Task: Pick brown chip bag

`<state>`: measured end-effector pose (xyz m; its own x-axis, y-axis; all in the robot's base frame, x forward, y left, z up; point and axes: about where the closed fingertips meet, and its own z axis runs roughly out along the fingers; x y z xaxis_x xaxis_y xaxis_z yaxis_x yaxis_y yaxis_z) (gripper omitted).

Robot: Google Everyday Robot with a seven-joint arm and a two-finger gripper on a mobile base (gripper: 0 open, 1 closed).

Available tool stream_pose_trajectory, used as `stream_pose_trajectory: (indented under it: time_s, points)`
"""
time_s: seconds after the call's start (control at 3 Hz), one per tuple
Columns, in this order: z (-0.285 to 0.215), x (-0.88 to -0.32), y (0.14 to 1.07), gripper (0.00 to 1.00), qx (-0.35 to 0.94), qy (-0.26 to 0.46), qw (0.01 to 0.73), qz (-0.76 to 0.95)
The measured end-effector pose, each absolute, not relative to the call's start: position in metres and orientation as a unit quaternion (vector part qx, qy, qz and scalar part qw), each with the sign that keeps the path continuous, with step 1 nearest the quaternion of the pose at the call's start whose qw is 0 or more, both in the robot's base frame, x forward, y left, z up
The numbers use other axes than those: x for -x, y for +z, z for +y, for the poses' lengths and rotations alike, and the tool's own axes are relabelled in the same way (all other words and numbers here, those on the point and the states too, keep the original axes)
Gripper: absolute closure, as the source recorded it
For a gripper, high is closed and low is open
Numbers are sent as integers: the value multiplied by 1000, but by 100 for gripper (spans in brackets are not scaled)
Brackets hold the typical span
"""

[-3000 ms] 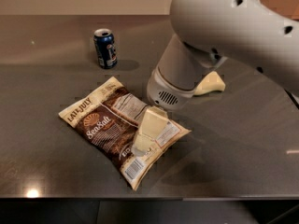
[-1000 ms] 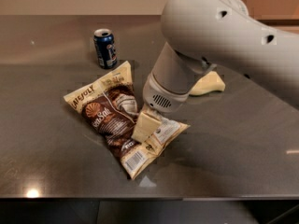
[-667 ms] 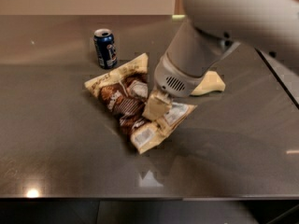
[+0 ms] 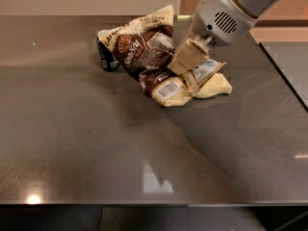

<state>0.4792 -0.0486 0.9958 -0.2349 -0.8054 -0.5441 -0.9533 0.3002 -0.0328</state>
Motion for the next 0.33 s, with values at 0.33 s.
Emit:
stream_pose_trajectory:
  time_s: [0.33]
  points:
    - [-49,-479,996,100,571,155,238,770]
